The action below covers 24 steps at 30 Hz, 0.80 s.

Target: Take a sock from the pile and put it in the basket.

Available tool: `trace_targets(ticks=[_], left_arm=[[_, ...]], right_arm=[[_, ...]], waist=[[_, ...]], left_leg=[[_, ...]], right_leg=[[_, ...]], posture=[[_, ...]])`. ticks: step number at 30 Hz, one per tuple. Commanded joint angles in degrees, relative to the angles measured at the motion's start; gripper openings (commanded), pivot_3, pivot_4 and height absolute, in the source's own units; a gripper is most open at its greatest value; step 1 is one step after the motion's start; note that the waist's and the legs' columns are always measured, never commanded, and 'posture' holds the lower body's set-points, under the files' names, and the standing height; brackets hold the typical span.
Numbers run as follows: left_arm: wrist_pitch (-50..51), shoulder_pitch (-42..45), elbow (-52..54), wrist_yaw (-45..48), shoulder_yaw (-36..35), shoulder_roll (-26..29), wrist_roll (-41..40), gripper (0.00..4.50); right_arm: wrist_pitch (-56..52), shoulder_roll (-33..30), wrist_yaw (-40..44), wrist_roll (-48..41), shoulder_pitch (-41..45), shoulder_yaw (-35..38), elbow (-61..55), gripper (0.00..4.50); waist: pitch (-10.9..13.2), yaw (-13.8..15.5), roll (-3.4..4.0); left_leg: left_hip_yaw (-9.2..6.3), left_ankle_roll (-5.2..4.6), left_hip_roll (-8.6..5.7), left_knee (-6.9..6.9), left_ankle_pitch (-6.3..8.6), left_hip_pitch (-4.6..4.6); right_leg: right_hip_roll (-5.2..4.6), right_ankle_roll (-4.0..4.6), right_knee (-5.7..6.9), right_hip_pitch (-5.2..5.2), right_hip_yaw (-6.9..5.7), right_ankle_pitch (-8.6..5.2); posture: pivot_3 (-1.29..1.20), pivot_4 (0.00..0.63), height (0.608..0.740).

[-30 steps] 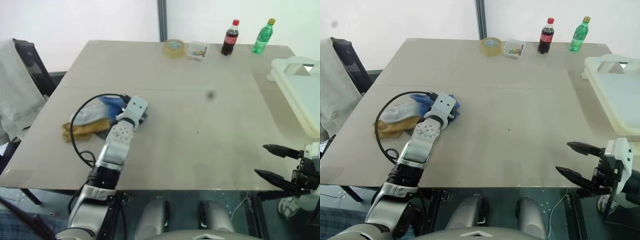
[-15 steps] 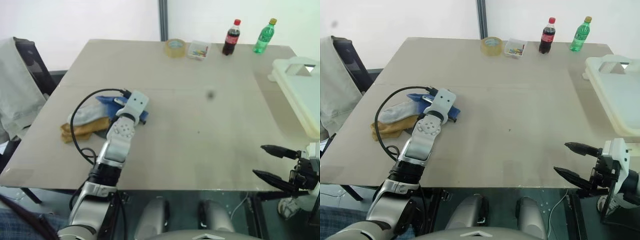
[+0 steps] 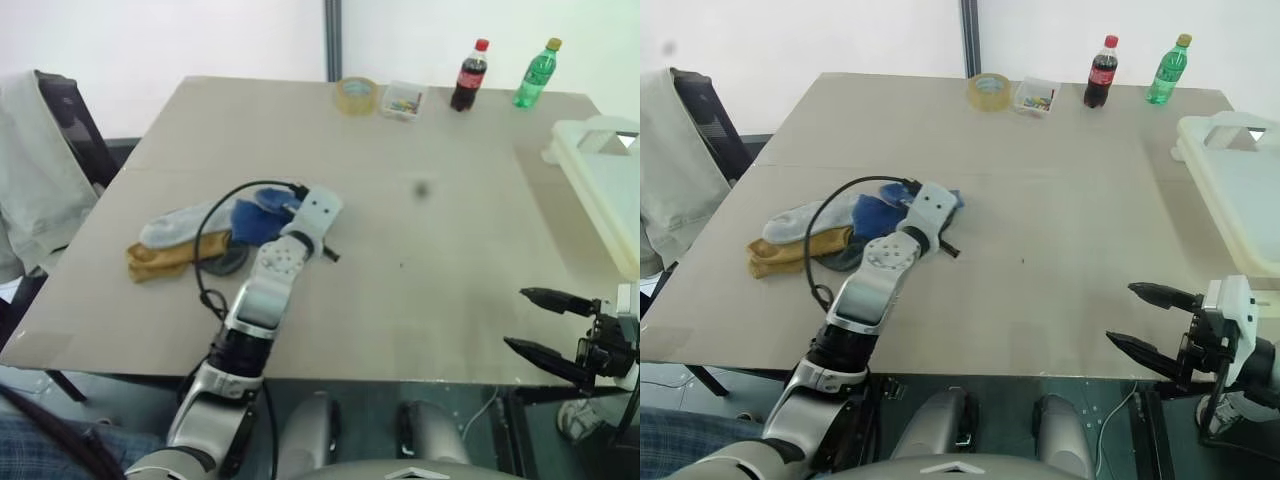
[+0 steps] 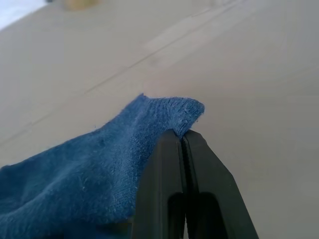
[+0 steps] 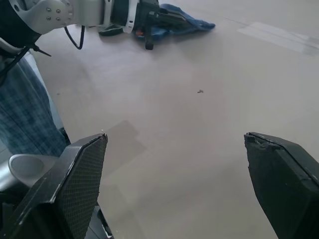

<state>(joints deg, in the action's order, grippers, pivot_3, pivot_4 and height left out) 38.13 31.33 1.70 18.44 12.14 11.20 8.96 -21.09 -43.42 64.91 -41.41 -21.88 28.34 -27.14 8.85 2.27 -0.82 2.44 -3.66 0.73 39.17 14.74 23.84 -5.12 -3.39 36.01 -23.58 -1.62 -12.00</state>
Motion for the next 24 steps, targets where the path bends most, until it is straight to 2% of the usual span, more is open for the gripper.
trace_targets(ticks=[1, 7, 15, 18, 19, 20, 21, 22, 23, 24], left_arm=[[2.6, 2.5, 1.0, 2.3, 2.2, -1.9, -1.5, 0.02], [14.0, 3.1, 2.3, 5.8, 6.5, -7.9, -5.5, 0.02], [24.6, 3.8, 5.3, 7.1, 4.7, -14.5, -13.7, 0.02], [27.4, 4.1, 6.7, 7.4, 3.3, -15.4, -16.4, 0.83], [27.8, 4.3, 7.1, 7.6, 3.2, -15.1, -17.1, 1.34], [28.1, 4.5, 7.6, 8.0, 3.3, -14.5, -17.7, 1.53], [28.3, 4.7, 7.9, 8.3, 3.3, -14.0, -18.1, 1.98], [28.8, 5.3, 8.4, 9.0, 3.1, -13.2, -18.9, 2.18], [29.9, 6.3, 9.2, 10.7, 2.0, -12.1, -20.8, 2.6], [31.7, 8.2, 10.1, 13.3, -0.3, -10.7, -23.7, 2.6]], right_arm=[[0.5, -0.1, -0.2, -0.5, 0.7, 0.0, -0.5, 4.5], [0.6, -0.5, -0.1, -0.6, 0.5, 1.0, -0.4, 4.5], [0.2, 0.0, -1.9, -0.7, 1.0, 0.4, -1.6, 4.5], [0.1, 0.3, -3.0, -0.6, 1.9, -1.2, -2.2, 4.5], [0.0, 0.4, -3.3, -0.6, 2.2, -1.6, -2.4, 4.5], [0.0, 0.5, -3.6, -0.6, 2.5, -1.9, -2.4, 4.5], [0.0, 0.5, -3.9, -0.5, 2.7, -2.1, -2.5, 4.5], [0.0, 0.5, -4.0, -0.5, 2.9, -2.3, -2.4, 4.5], [0.1, 0.5, -4.1, -0.4, 3.3, -2.6, -2.1, 4.5], [0.2, 0.5, -4.0, -0.2, 3.7, -3.0, -1.6, 4.5]], waist=[[0.0, -0.1, 0.0], [0.0, 0.0, -0.03], [0.0, -0.1, -0.03], [0.0, -0.2, -0.03], [0.0, -0.2, -0.03], [0.0, -0.2, -0.03], [0.0, -0.2, -0.01], [0.0, -0.2, -0.01], [0.0, -0.1, -0.01], [0.0, -0.2, -0.03]], left_leg=[[0.0, 0.0, -0.01, 0.0, 0.0, -0.01], [-0.01, -0.02, -0.09, 0.0, 0.01, 0.01], [-0.08, -0.02, -0.08, 0.03, 0.01, 0.03], [-0.08, -0.02, -0.08, 0.04, 0.01, 0.03], [-0.08, -0.02, -0.08, 0.04, 0.01, 0.03], [-0.09, -0.02, -0.07, 0.04, 0.01, 0.03], [-0.1, -0.02, -0.06, 0.04, 0.01, 0.03], [-0.12, -0.02, -0.07, 0.04, 0.01, 0.03], [-0.12, -0.02, -0.07, 0.04, 0.01, 0.03], [-0.12, -0.02, -0.07, 0.04, 0.0, 0.03]], right_leg=[[0.0, 0.0, 0.0, 0.0, 0.01, 0.0], [0.0, -0.03, -0.01, 0.02, 0.02, -0.01], [0.01, -0.04, 0.0, 0.02, 0.0, -0.02], [0.01, -0.04, 0.0, 0.01, 0.01, -0.02], [0.01, -0.04, 0.0, 0.01, 0.0, -0.02], [0.02, -0.04, 0.0, 0.01, 0.0, -0.02], [0.04, -0.04, 0.0, 0.01, 0.0, -0.02], [0.05, -0.03, 0.0, 0.01, -0.02, -0.02], [0.06, -0.03, 0.0, 0.01, -0.02, -0.01], [0.06, -0.03, 0.0, 0.01, -0.01, -0.01]], posture=[[0.0, 0.15, 0.74], [0.0, 0.15, 0.74], [0.0, 0.15, 0.74], [0.0, 0.15, 0.74], [0.0, 0.15, 0.74], [0.0, 0.15, 0.74], [0.0, 0.15, 0.74], [0.0, 0.15, 0.74], [0.0, 0.15, 0.74], [0.0, 0.15, 0.74]])
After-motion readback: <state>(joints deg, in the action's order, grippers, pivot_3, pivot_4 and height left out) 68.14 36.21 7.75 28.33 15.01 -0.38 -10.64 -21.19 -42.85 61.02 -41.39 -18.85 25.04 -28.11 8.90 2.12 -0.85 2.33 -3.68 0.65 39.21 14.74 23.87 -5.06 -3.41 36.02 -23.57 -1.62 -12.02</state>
